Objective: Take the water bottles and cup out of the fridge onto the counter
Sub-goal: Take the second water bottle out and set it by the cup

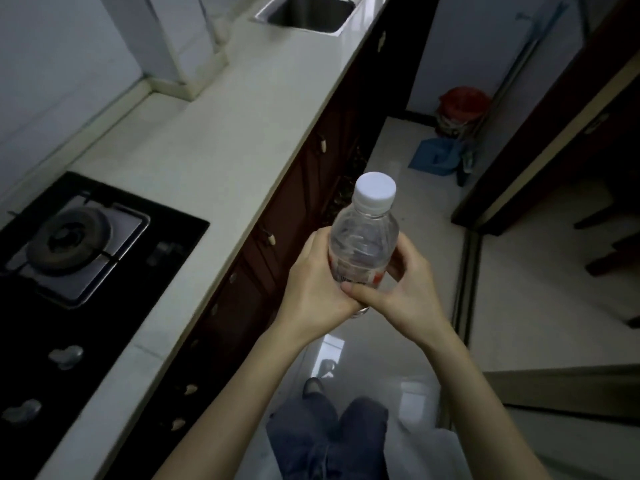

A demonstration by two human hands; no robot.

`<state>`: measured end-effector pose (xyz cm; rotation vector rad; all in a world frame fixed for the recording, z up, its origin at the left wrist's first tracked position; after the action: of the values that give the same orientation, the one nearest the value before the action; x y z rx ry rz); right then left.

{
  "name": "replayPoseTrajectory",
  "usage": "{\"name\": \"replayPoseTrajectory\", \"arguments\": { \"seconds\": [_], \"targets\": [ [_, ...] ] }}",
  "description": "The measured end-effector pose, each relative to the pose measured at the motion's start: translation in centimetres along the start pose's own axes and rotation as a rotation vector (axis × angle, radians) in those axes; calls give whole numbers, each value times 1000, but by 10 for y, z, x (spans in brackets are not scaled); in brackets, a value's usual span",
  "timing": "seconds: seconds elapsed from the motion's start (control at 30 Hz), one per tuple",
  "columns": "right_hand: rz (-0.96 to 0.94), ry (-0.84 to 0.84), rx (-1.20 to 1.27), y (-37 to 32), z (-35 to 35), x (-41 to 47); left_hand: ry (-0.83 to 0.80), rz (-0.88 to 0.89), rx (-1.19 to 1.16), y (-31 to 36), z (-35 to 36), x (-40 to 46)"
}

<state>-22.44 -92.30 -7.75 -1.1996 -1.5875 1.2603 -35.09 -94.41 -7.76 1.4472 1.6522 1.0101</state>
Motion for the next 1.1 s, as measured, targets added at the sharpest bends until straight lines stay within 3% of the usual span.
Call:
{"name": "replayPoseTrajectory", "arguments": {
  "seconds": [0.3,0.8,1.1],
  "targets": [
    [86,97,-39,23,-40,90,-124,3,19,-2,35,112],
    [22,35,-82,53,-181,324,-63,24,80,54,133,361],
    [5,-2,-56,63,-218,429,-59,-28,106,70,149,461]
  ]
}}
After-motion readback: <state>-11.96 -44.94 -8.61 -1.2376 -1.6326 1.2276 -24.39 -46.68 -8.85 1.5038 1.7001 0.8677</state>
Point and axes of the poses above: each hand's wrist, its own x-axis towards the middle knuckle, its own z-axis out of the palm, y = z × x, the point moved 5 cm from there along x, towards the middle knuckle, and after that the axes turned 1 degree about -z, right-handed, at the moved point
